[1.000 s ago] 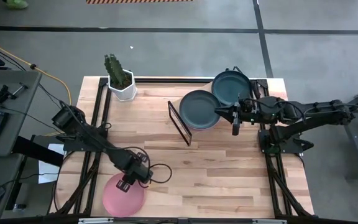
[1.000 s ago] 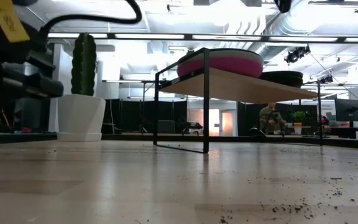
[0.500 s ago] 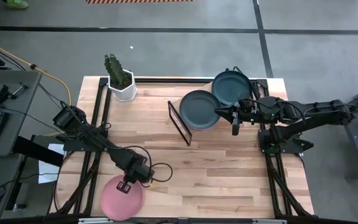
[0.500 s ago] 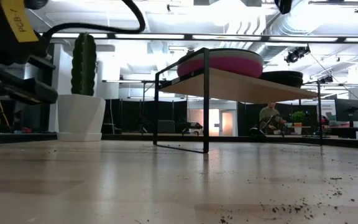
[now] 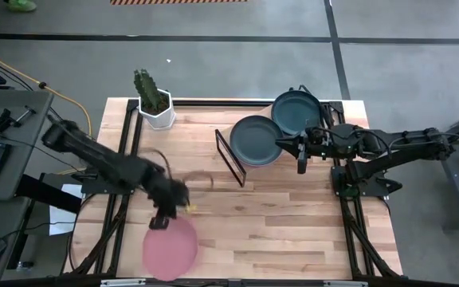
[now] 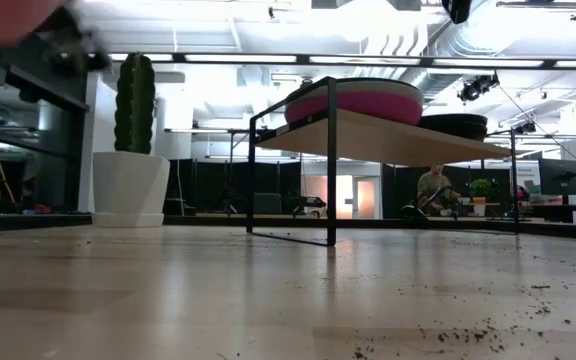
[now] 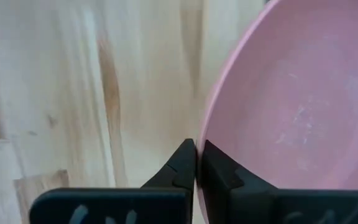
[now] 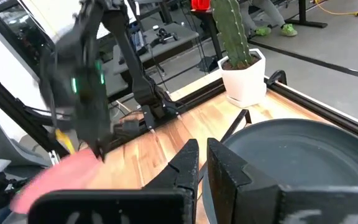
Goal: Place and stack plates onto a shelf
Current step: Stack the pink plate on top of the left black plate on the shelf
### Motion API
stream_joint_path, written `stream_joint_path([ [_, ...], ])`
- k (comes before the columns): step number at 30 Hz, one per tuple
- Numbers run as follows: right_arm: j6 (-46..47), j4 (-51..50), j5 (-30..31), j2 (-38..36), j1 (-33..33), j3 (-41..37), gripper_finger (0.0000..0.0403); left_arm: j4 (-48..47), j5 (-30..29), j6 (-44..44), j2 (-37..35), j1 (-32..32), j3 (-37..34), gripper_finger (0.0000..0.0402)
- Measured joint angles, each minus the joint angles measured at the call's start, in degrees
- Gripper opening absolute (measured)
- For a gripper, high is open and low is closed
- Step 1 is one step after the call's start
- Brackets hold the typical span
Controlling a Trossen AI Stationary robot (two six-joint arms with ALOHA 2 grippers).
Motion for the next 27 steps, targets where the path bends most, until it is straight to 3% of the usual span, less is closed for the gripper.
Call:
stream_joint_path([
  [5,-0.36,-0.35,0.02,0.0,0.0,0.0,0.0016,-0.42,-5.93,-10.04,-9.18,7.33,7.28,0.0002],
  [10,-0.42,-0.22,0.02,-0.11,-0.05,0.0,0.0016,-0.93,-11.96,-11.08,-9.25,17.89,18.43,0.0001],
  [18,-3.87,4.9,0.05,-1.2,-0.15,3.22,0.0016,-1.73,-12.62,-2.29,3.49,34.68,35.95,0.0001],
  [27,-8.68,4.62,0.07,-1.73,-0.15,9.92,0.0016,-3.32,-11.51,2.91,21.01,41.4,48.31,0.0],
])
